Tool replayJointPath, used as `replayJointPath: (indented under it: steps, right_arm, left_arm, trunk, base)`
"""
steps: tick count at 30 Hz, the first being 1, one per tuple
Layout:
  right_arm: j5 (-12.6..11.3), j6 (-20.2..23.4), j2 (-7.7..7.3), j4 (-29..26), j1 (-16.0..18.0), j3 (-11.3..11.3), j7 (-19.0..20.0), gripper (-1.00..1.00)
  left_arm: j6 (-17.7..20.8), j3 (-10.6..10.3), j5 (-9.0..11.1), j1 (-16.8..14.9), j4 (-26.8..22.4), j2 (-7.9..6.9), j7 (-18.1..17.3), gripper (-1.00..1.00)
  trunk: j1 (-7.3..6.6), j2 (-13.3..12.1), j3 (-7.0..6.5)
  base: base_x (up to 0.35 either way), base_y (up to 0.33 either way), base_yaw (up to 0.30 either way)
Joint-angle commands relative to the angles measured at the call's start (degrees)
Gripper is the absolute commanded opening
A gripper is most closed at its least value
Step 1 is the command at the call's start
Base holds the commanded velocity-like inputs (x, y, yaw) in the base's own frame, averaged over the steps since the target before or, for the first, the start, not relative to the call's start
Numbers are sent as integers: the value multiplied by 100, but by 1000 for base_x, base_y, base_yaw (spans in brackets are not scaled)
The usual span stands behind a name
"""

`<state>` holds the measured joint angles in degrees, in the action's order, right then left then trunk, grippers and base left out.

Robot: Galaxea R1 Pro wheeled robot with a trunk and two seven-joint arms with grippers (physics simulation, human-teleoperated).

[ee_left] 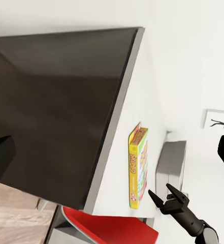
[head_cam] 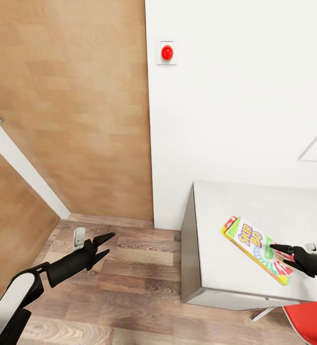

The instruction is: Put all the toys in the child's room - the three board games (two on the bed and one on the table), the two jigsaw puzzles on the table, and the tennis ball on the table - inside the toy box on the table in the child's room.

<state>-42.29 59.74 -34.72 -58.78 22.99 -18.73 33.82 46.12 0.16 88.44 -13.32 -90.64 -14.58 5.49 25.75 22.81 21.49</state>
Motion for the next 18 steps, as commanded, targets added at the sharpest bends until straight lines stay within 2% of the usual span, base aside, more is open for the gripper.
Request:
replayJointPath:
  steps: [1,18]
  right_arm:
    - [42,26,0,1,7,-4,46,100]
    - [45,26,-12,124,42,4,41,100]
  left_arm:
    - [17,2,59,-4,-6,-1,58,100]
    - [20,2,59,-4,-6,-1,58,100]
  trunk:
    - [3,10,9]
    - [3,10,10]
  base:
    - [0,0,53]
    - [0,0,19]
